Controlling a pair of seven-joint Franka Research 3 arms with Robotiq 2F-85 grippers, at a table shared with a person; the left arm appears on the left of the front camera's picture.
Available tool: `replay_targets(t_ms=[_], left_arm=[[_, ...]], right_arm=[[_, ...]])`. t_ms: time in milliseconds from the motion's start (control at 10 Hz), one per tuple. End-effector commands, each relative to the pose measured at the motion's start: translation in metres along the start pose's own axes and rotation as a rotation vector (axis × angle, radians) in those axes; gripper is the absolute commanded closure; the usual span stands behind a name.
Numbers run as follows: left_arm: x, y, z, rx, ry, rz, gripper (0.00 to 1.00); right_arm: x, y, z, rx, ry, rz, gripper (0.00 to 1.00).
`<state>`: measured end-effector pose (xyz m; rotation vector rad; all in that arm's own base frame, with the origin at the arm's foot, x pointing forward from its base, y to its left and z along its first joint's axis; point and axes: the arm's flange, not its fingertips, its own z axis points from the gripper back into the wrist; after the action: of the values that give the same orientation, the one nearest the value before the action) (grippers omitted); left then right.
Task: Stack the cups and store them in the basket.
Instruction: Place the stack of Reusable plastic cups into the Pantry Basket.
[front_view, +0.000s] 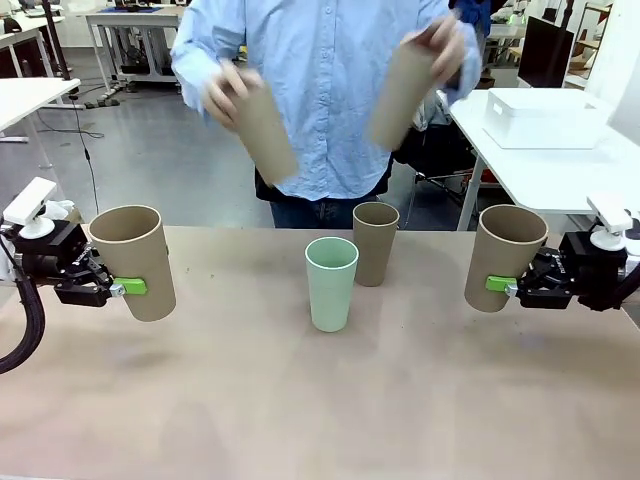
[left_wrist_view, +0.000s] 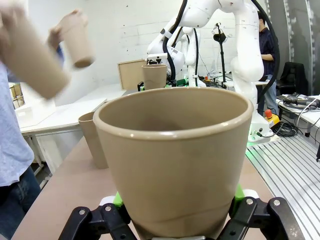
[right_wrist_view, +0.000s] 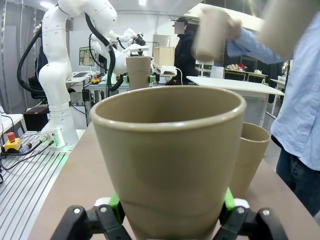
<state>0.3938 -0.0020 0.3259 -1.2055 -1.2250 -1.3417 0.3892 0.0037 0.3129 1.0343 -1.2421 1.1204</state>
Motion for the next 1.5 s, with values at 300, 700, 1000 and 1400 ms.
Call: replay_targets(t_ms=[300, 700, 1000, 1400], left_arm=[[0.0032, -0.0005, -0.001, -0.002, -0.002, -0.014, 0.15], [0.0032, -0.0005, -0.001, -0.002, -0.002, -0.014, 0.15], [0.0032, -0.0005, -0.001, -0.002, -0.002, -0.014, 0.15], [0.0032, -0.0005, -0.001, -0.002, -0.002, -0.014, 0.15]], right_arm=[[0.0015, -0.0011, -0.0004, -0.011, -0.009, 0.018, 0.15], [0.0015, -0.0011, -0.0004, -0.011, -0.009, 0.018, 0.15], [0.0015, -0.0011, -0.0004, -0.011, -0.009, 0.018, 0.15], [0.0015, -0.0011, -0.0004, -0.011, -0.009, 0.018, 0.15]])
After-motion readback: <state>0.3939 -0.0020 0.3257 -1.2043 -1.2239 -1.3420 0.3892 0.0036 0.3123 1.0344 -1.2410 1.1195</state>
